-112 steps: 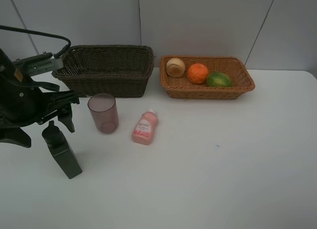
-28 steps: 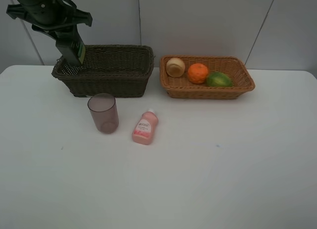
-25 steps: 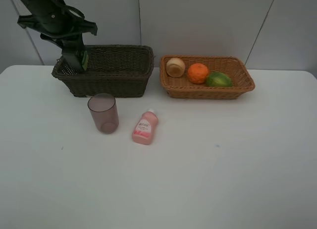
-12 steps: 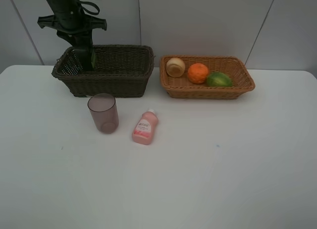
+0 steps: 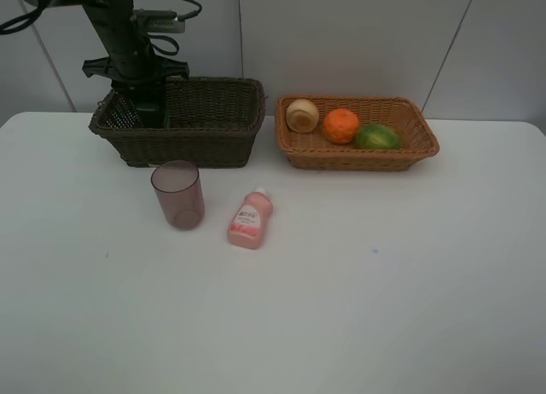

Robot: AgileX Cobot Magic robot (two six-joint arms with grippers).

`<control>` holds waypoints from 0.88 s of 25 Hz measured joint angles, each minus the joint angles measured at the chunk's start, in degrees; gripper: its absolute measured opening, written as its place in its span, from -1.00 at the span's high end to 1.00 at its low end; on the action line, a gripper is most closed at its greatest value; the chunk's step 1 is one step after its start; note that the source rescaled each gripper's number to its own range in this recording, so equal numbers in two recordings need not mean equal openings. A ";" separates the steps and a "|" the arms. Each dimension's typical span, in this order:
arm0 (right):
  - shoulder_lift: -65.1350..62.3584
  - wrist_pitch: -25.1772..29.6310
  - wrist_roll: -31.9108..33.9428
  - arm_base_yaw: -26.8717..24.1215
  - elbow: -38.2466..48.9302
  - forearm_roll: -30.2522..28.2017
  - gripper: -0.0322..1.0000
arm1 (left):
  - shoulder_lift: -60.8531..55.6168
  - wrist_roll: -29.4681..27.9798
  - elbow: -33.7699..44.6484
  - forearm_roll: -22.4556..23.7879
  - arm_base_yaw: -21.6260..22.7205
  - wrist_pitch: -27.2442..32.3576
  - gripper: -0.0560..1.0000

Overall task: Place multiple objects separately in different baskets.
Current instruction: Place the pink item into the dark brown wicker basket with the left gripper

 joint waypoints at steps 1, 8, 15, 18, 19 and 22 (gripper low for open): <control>0.00 0.00 0.00 0.00 0.00 0.00 -0.81 | -0.01 0.00 -0.04 0.00 0.07 -0.21 -0.05; 0.00 0.00 0.00 0.00 0.00 0.00 -0.81 | -0.01 0.00 -0.04 -2.26 1.04 -0.64 -0.05; 0.00 0.00 0.00 0.00 0.00 0.00 -0.81 | -0.01 0.00 -0.22 -4.39 1.51 -1.06 -0.87; 0.00 0.00 0.00 0.00 0.00 0.00 -0.81 | -0.09 0.00 -0.22 -5.56 1.51 -1.06 -0.98; 0.00 0.00 0.00 0.00 0.00 0.00 -0.81 | -0.30 0.00 -0.22 -5.86 1.51 -0.97 -0.99; 0.00 0.00 0.00 0.00 0.00 0.00 -0.81 | -1.84 0.48 -0.22 -6.73 1.51 -0.36 -0.99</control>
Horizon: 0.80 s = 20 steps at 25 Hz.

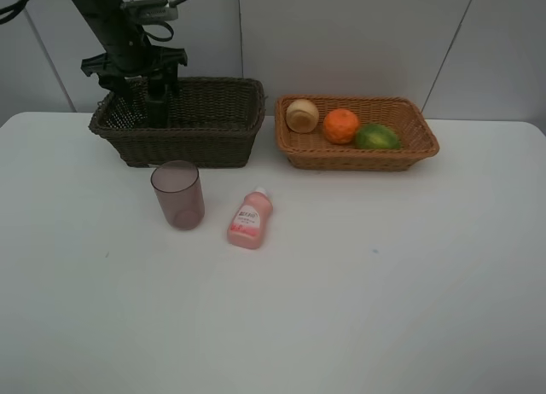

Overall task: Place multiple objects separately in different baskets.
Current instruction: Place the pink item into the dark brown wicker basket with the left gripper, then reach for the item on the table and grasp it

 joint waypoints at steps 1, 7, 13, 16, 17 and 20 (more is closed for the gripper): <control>0.00 0.00 0.00 0.00 0.00 0.00 -0.81 | -0.85 0.28 0.00 -0.53 0.00 0.03 -0.99; 0.00 0.00 0.00 0.00 0.00 0.00 -0.81 | -6.57 2.64 0.00 -1.94 -1.19 1.38 -0.99; 0.00 0.00 0.00 0.00 0.00 0.00 -0.81 | -9.69 5.65 0.00 -1.94 -5.36 6.19 -0.99; 0.00 0.00 0.00 0.00 0.00 0.00 -0.81 | -9.87 7.46 0.00 -1.94 -8.45 8.94 -0.99; 0.00 0.00 0.00 0.00 0.00 0.00 -0.81 | -9.87 8.01 0.00 -1.94 -9.67 9.70 -0.99; 0.00 0.00 0.00 0.00 0.00 0.00 -0.81 | -9.92 9.80 0.34 -1.94 -13.09 11.34 -0.99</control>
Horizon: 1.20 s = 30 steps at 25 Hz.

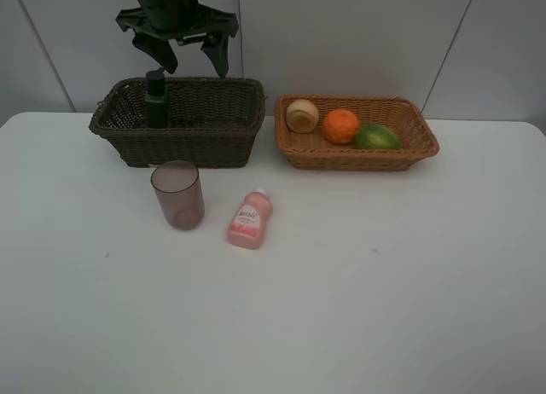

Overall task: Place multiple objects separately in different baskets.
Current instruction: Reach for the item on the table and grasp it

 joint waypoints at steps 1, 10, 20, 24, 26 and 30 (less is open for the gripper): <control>0.00 0.00 0.00 0.00 0.00 0.00 -0.81 | -0.01 0.69 0.37 0.00 -1.12 0.70 -0.99; 0.00 0.00 0.00 0.00 0.00 0.00 -0.81 | -2.95 2.86 12.22 0.00 -7.15 2.62 -0.99; 0.00 0.00 0.00 0.00 0.00 0.00 -0.81 | -15.19 5.19 33.72 1.20 -7.62 -9.87 -0.99; 0.00 0.00 0.00 0.00 0.00 0.00 -0.81 | -15.87 6.10 37.68 1.20 -7.62 -13.57 -0.99; 0.00 0.00 0.00 0.00 0.00 0.00 -0.81 | -15.87 6.11 38.52 1.20 -7.62 -15.19 -0.99; 0.00 0.00 0.00 0.00 0.00 0.00 -0.81 | -15.87 6.16 39.37 1.20 -7.62 -15.94 -0.99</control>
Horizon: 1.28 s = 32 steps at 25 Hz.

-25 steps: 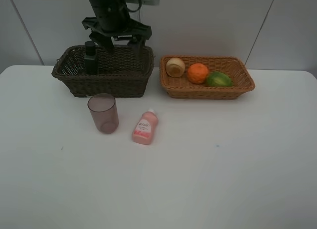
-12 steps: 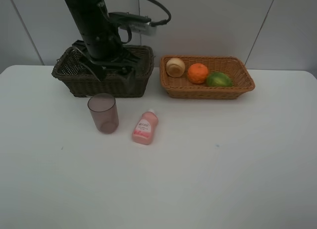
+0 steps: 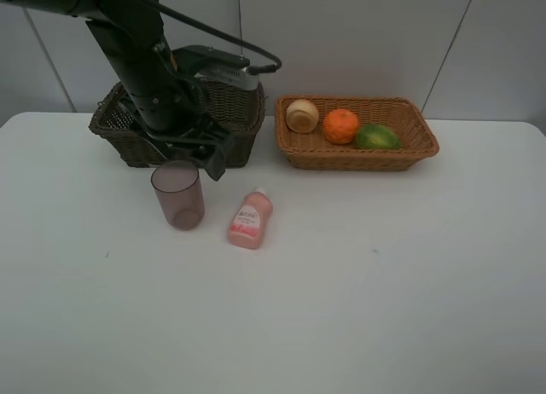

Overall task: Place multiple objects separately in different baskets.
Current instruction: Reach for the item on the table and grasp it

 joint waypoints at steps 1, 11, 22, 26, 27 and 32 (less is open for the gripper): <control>0.00 0.00 0.00 0.00 0.00 0.00 -0.81 | 0.00 0.00 0.30 0.13 0.00 0.00 -0.99; 0.00 0.00 0.00 0.00 0.00 0.00 -0.81 | 0.00 0.11 6.01 0.20 0.00 -5.29 -0.99; 0.00 0.00 0.00 0.00 0.00 0.00 -0.81 | 4.24 0.17 6.92 0.25 0.00 -8.34 -0.99; 0.00 0.00 0.00 0.00 0.00 0.00 -0.81 | 4.60 0.17 7.00 0.40 0.00 -8.56 -0.99; 0.00 0.00 0.00 0.00 0.00 0.00 -0.81 | 4.80 0.17 7.00 0.40 0.00 -8.59 -0.99; 0.00 0.00 0.00 0.00 0.00 0.00 -0.81 | 6.88 0.17 7.00 0.56 0.00 -8.77 -0.99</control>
